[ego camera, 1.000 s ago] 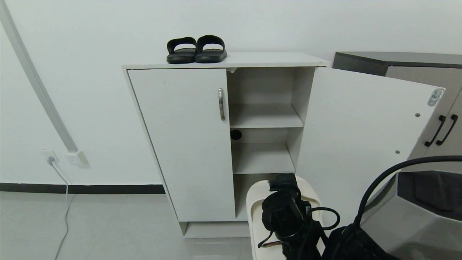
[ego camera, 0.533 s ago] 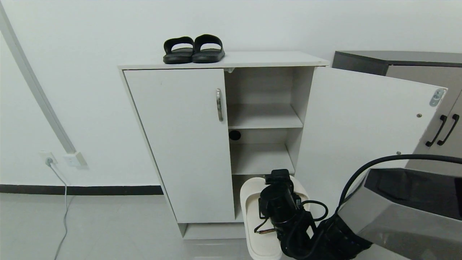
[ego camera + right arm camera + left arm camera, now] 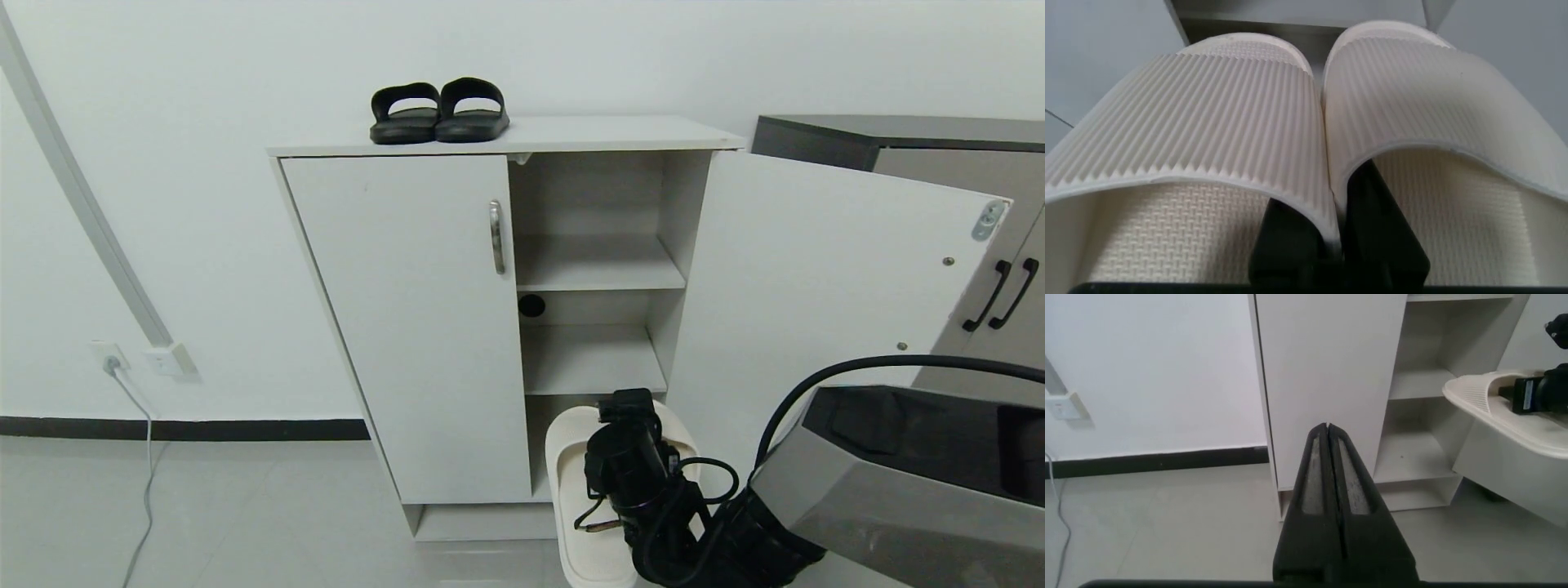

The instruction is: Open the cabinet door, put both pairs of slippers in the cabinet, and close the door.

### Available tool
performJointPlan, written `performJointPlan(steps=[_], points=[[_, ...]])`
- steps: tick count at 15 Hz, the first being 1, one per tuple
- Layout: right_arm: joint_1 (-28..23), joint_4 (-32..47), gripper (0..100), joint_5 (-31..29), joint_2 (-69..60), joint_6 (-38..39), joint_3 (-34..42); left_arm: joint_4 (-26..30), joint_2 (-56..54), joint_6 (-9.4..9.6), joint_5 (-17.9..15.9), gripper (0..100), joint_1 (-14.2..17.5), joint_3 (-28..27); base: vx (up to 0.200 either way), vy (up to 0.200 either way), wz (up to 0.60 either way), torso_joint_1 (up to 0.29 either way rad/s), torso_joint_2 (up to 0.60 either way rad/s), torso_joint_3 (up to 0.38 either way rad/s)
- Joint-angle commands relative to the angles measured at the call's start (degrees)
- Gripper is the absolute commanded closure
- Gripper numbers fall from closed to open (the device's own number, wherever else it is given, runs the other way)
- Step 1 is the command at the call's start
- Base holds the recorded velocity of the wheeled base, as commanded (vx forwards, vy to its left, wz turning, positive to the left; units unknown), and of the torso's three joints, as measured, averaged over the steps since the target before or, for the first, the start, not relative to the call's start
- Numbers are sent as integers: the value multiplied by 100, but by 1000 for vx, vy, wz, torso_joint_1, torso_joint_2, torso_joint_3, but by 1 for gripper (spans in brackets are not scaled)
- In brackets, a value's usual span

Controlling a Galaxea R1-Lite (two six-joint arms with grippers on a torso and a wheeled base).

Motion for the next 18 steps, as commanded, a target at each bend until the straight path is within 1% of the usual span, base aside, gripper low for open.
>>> performJointPlan(steps=[1,4,15,16,18], points=[[15,-1,100,3,-8,3,0,0,11,2,-2,100,1,0,0,0,0,0,0,0],[24,-1,100,21,10,12,0,0,11,2,-2,100,1,-9,0,0,0,4,4,-115],[15,-80,100,12,89,30,-26,0,11,11,-2,100,1,0,0,0,0,3,5,-193],[15,-291,100,-14,177,-14,-35,0,11,11,-2,100,1,0,0,0,0,12,2,-85],[-2,-1231,100,-23,414,-401,44,0,11,11,-2,100,1,0,0,0,0,0,0,0]])
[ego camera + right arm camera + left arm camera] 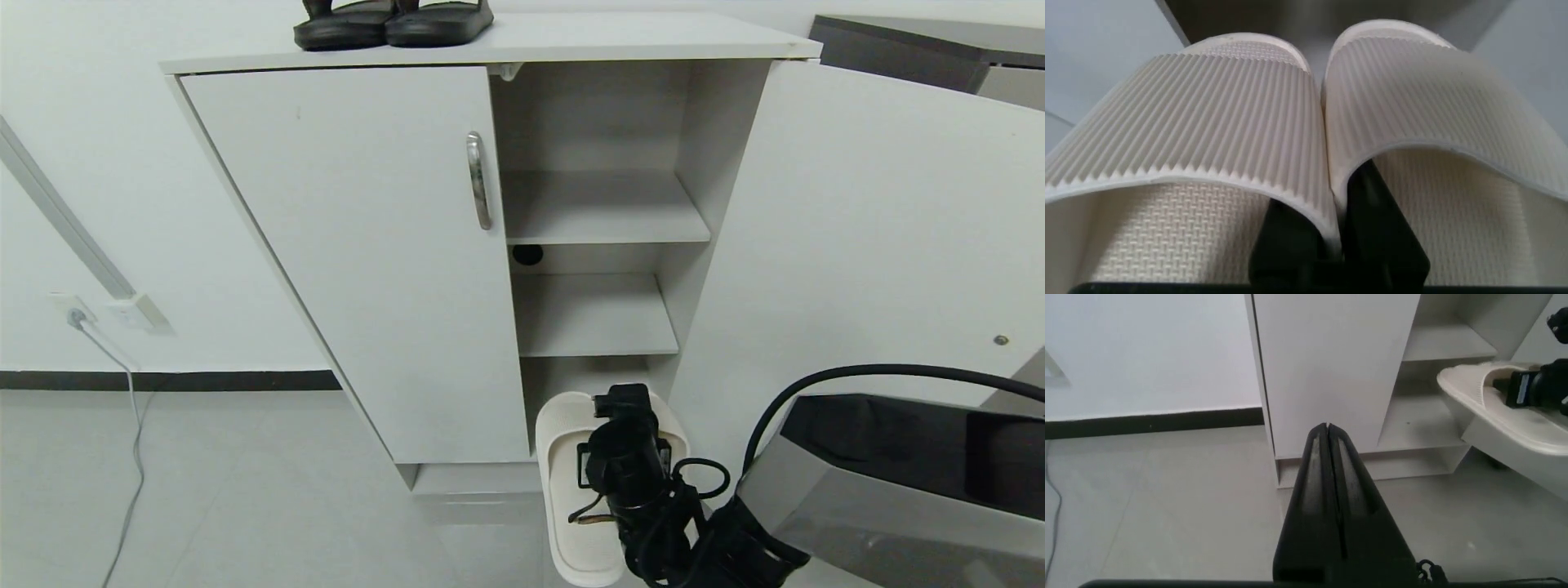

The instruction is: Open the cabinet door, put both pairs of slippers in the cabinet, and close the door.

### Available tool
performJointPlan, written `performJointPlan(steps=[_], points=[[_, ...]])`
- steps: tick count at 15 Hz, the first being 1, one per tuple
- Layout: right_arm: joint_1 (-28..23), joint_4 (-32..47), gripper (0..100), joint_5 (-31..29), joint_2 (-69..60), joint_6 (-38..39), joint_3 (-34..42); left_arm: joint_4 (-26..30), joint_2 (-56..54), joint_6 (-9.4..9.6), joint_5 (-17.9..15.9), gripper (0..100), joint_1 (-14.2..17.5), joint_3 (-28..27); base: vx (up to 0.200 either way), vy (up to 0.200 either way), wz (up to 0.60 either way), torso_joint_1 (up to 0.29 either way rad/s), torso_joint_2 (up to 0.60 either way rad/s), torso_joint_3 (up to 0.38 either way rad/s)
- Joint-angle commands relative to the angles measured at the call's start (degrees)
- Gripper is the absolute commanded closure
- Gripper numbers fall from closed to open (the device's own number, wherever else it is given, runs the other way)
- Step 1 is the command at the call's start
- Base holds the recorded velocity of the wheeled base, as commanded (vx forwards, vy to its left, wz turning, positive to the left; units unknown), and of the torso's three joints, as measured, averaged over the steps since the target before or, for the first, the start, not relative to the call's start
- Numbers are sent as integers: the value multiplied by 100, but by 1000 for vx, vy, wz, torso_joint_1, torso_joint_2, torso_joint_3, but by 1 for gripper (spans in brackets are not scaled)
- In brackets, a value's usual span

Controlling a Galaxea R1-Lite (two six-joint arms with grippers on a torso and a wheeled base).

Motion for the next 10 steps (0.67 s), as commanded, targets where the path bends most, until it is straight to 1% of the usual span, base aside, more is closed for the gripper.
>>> performJointPlan(steps=[1,3,4,5,10], points=[[-22,-762,100,-11,312,-401,164,0,0,0,-2,100,1,0,0,0,0,0,0,0],[-119,-1992,100,-2,637,-1157,278,0,9,0,-2,100,1,0,0,0,0,0,0,0],[-163,-2388,100,-2,778,-1403,278,0,9,0,-2,100,1,0,0,0,0,0,0,0],[-180,-2537,100,-2,839,-1499,278,0,9,0,-2,100,1,0,0,0,0,0,0,0],[-251,-2546,100,-2,927,-1508,243,0,9,-9,-2,100,1,0,0,0,0,0,0,0]])
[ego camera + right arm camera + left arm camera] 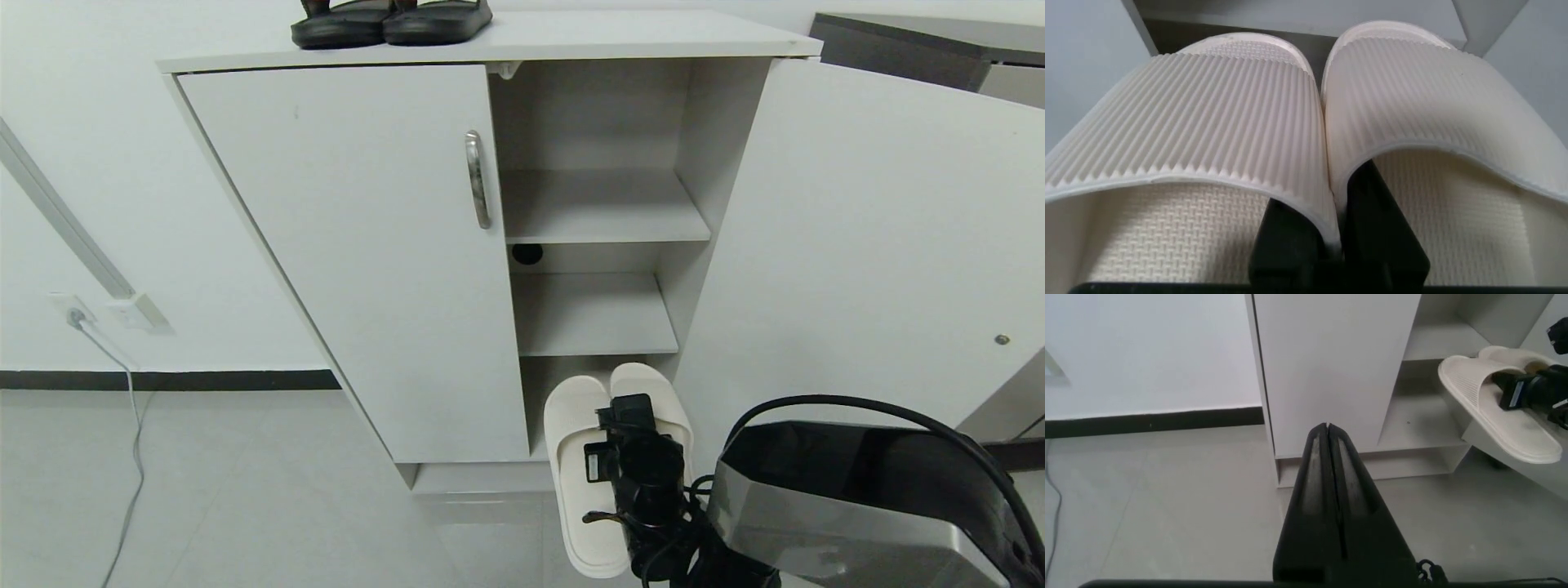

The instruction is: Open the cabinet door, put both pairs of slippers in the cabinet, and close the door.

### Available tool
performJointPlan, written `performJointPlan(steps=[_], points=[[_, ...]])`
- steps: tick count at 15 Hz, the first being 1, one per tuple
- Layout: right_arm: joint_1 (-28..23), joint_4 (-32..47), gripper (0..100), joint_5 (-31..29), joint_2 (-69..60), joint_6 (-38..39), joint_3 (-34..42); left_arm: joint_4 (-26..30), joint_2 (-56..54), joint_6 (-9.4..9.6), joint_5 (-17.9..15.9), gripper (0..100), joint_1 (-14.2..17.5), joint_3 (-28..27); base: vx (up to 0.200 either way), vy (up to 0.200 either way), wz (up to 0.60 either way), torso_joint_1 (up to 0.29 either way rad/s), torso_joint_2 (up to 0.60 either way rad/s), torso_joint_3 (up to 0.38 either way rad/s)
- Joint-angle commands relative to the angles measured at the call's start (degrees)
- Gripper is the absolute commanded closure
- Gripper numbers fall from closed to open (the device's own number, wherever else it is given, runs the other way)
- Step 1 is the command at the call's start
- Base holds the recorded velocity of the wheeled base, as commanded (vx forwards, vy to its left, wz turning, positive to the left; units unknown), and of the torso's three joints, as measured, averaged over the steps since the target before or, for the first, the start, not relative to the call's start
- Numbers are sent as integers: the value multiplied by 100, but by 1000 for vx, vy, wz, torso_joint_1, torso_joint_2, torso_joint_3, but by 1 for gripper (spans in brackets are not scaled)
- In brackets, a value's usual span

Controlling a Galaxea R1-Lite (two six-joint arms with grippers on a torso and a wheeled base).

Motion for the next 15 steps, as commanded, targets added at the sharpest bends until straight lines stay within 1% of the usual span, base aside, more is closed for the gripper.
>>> performJointPlan(steps=[1,4,15], points=[[-24,-3,100,-1,61,2,-8,0,9,-1,0,100,1,0,0,0,0,0,0,0],[-33,-3,100,-1,61,2,-8,0,9,-1,0,100,1,0,0,0,0,0,0,0],[-59,-29,100,-1,26,-42,-17,0,9,-1,0,100,1,0,200,0,0,2,3,3]])
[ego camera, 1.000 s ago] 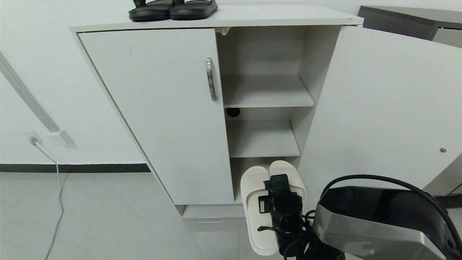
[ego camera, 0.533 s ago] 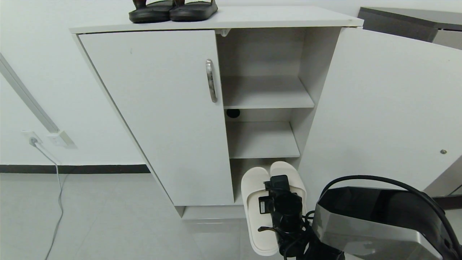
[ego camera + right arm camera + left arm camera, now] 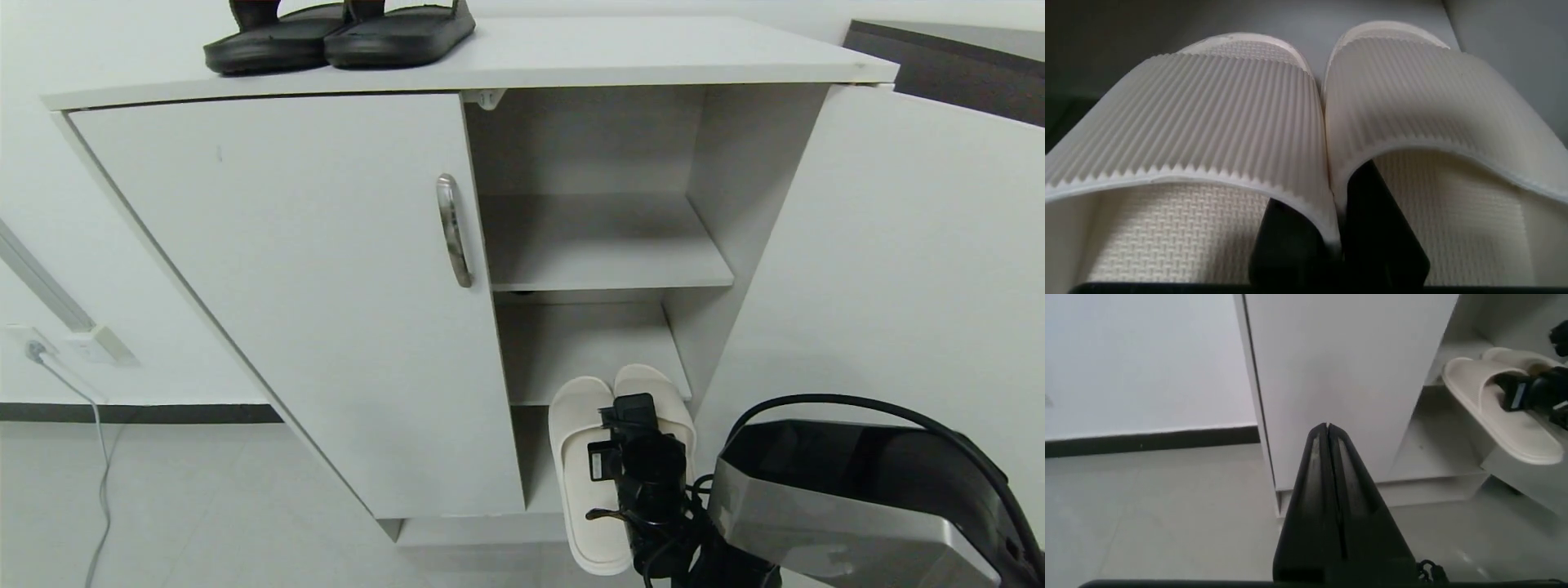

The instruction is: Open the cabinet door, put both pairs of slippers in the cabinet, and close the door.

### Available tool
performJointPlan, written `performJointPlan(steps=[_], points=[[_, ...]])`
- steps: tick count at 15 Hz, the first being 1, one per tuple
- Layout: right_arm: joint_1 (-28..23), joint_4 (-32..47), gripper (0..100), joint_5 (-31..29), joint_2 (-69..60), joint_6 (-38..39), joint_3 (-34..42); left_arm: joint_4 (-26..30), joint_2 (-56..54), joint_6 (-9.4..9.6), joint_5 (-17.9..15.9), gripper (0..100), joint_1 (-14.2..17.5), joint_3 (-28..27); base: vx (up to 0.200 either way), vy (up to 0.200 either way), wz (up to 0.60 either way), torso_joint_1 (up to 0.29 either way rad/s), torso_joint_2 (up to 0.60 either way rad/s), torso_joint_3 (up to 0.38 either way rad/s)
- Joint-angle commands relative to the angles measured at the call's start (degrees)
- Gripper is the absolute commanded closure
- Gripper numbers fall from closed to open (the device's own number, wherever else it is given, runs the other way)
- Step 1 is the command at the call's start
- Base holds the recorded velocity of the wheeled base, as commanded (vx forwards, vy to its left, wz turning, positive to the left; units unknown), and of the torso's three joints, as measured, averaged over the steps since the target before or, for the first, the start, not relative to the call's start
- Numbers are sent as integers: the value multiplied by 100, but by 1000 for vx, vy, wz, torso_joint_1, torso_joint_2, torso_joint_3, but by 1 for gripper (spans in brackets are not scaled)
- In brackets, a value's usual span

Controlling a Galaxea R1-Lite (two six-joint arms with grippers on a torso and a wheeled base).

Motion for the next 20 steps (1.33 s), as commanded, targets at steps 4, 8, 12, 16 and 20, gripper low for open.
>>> performJointPlan(steps=[4,8,12,16,20], points=[[-13,69,100,28,23,-32,-139,4,0,-7,0,100,-1,0,0,0,0,0,0,0],[-260,544,100,397,93,-32,-640,4,9,-7,0,100,-1,0,0,0,0,0,0,0],[-418,1352,100,494,172,74,-1440,4,9,-7,0,100,-1,-9,100,0,0,1,1,-2],[-488,1572,100,494,392,74,-1932,4,9,-7,0,100,-1,0,50,0,0,-1,1,1],[-681,2011,100,661,515,74,-2380,4,0,-7,0,100,-1,0,0,0,0,0,0,0]])
